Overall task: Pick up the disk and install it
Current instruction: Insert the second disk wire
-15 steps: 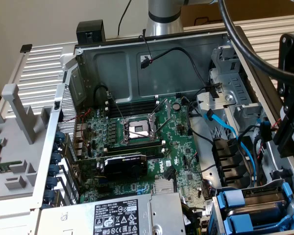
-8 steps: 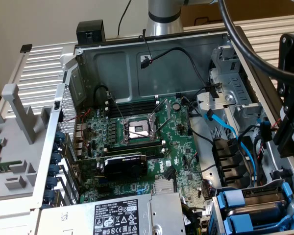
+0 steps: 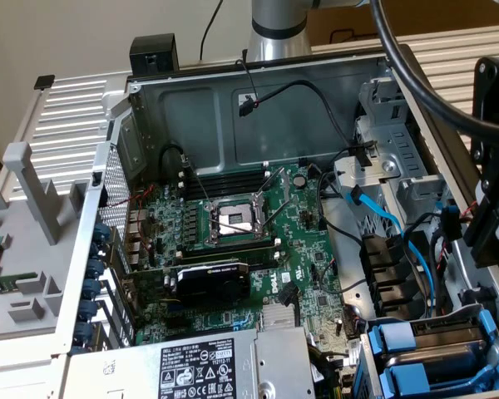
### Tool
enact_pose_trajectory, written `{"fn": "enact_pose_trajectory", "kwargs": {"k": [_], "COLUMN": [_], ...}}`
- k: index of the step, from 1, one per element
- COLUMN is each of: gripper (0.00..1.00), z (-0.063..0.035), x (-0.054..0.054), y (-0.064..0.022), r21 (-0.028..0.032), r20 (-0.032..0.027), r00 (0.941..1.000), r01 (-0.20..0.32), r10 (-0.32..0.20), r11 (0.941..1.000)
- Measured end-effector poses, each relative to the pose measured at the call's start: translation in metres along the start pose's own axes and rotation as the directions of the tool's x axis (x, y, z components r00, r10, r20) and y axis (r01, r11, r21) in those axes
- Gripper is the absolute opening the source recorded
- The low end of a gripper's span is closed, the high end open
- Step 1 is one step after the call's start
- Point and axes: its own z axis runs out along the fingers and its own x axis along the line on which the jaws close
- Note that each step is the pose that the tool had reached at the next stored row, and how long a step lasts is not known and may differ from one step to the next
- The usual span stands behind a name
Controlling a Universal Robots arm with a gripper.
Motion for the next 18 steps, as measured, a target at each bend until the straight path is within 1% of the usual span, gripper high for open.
{"fn": "enact_pose_trajectory", "kwargs": {"k": [4, 8, 11, 14, 18], "gripper": [0.16, 0.16, 0.16, 0.16, 0.16], "z": [0.0022, 0.0054, 0.0066, 0.0069, 0.0098], "x": [0.0000, -0.0002, -0.0002, -0.0002, -0.0003], "y": [-0.0003, -0.0004, 0.0003, 0.0004, 0.0005], "r21": [0.0003, -0.0012, -0.0039, -0.0047, -0.0047], "r20": [0.0015, 0.0071, 0.0101, 0.0101, 0.0103], "r00": [1.0000, 0.9985, 0.9969, 0.9969, 0.9969], "r01": [-0.009, -0.053, -0.077, -0.078, -0.077], "r10": [0.009, 0.053, 0.077, 0.078, 0.078], "r11": [1.0000, 0.9986, 0.9970, 0.9970, 0.9970]}}
